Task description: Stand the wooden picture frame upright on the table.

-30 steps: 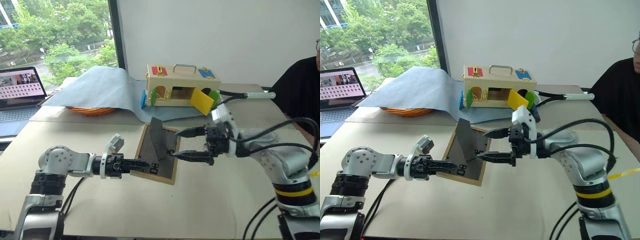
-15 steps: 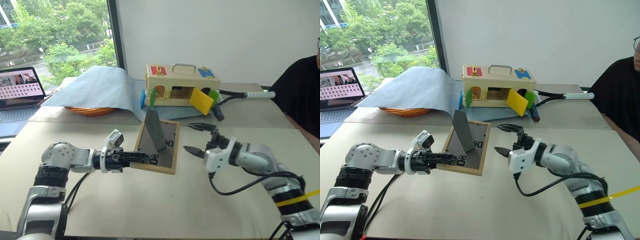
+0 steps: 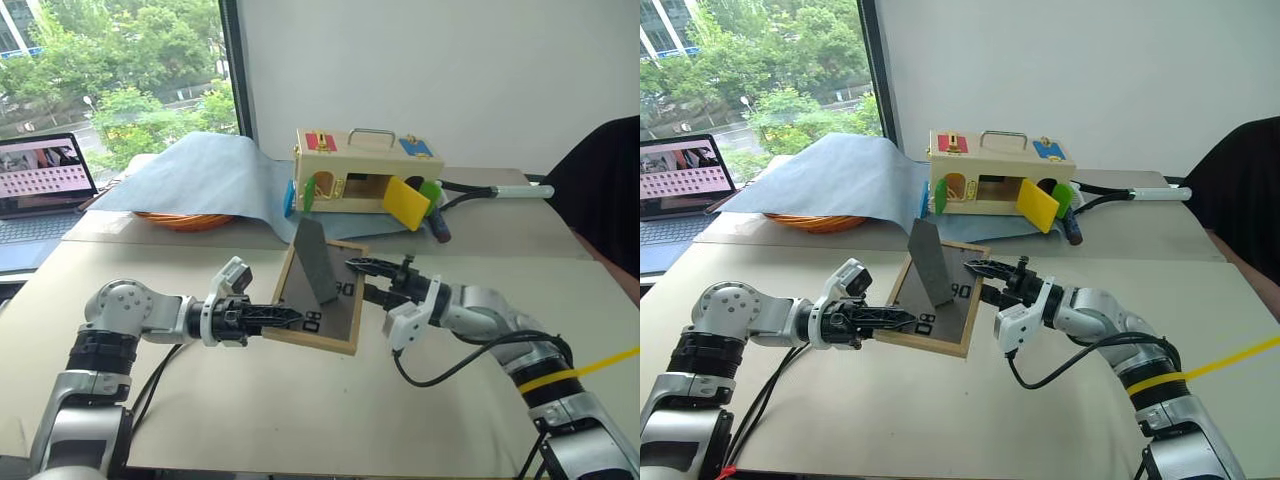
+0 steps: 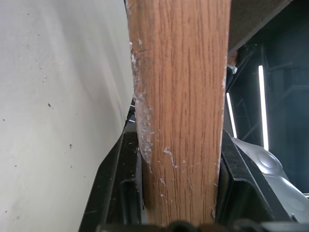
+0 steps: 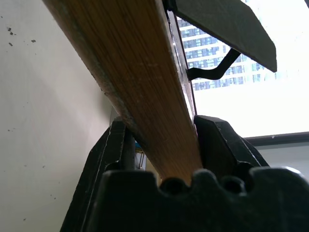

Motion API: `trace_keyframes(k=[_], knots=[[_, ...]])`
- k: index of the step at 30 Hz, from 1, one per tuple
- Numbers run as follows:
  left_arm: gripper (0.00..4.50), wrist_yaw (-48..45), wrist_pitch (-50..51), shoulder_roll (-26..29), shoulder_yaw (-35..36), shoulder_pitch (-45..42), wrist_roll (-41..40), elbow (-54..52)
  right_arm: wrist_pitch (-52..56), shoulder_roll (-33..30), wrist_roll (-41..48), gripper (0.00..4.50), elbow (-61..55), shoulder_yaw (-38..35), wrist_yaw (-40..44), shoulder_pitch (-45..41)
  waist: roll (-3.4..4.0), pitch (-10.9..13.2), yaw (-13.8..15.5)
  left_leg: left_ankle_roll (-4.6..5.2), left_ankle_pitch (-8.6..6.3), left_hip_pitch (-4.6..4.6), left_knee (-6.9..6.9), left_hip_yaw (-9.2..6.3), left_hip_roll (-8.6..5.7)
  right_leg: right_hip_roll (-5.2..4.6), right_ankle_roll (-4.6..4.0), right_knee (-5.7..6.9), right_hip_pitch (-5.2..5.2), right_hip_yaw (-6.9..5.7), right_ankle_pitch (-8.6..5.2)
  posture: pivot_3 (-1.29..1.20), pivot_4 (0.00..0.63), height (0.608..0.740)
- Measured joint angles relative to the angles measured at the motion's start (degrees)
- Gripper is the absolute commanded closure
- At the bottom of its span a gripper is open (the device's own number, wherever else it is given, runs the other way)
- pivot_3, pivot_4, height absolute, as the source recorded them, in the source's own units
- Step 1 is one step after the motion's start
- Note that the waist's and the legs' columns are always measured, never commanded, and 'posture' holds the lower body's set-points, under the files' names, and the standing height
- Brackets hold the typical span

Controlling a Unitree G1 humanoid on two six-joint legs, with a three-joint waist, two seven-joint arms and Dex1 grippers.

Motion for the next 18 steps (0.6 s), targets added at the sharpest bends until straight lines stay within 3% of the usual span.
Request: trace_keyframes(k=[2, 5, 9, 14, 18], knots=[[2.33, -0.1, 0.0, 0.0, 0.2, 0.1, 0.1, -0.1, -0.1, 0.2, 0.0, 2.83, 0.4, 0.0, 0.1, 0.0, 0.0, 0.0, 0.0, 0.0, 0.0, -0.01, 0.0, 0.0, 0.0, 0.0, 0.0, 0.0, -0.01, 0.0, 0.0, 0.0, 0.15, 0.67], [1.39, -0.4, -1.2, 0.4, 3.0, 0.5, 1.4, -4.0, -0.2, 1.0, 1.1, 3.22, 2.0, 1.4, 0.7, 0.2, -0.02, 0.0, 0.0, 0.0, 0.0, -0.01, 0.01, -0.03, 0.0, 0.0, -0.01, 0.01, 0.01, -0.02, 0.01, 0.0, 0.15, 0.67], [0.04, -1.8, -5.0, 1.4, 6.2, 3.5, 2.8, -8.9, 0.0, 1.5, 3.5, 3.24, 2.5, 1.5, 0.9, -0.1, 0.01, 0.0, -0.2, 0.0, 0.0, 0.0, 0.01, -0.04, 0.0, 0.0, -0.03, 0.03, 0.02, -0.02, 0.02, 0.0, 0.15, 0.67], [0.0, -4.5, -14.0, 6.4, 12.3, 9.0, 7.2, -16.2, 3.7, 1.7, 9.4, 3.25, 3.8, 1.6, 4.8, -0.7, 0.02, 0.0, -0.2, -0.01, 0.01, 0.0, 0.01, -0.05, 0.0, 0.0, -0.05, 0.02, 0.03, -0.02, 0.02, 0.0, 0.15, 0.67], [0.0, -7.4, -23.8, 9.3, 20.1, 15.2, 11.5, -19.0, 13.8, 3.1, 23.6, 3.25, 4.0, 0.6, 13.2, -1.5, 0.03, 0.1, -0.3, -0.01, 0.01, 0.0, 0.02, -0.06, 0.0, 0.0, -0.07, 0.04, 0.04, -0.05, 0.02, 0.0, 0.15, 0.67]])
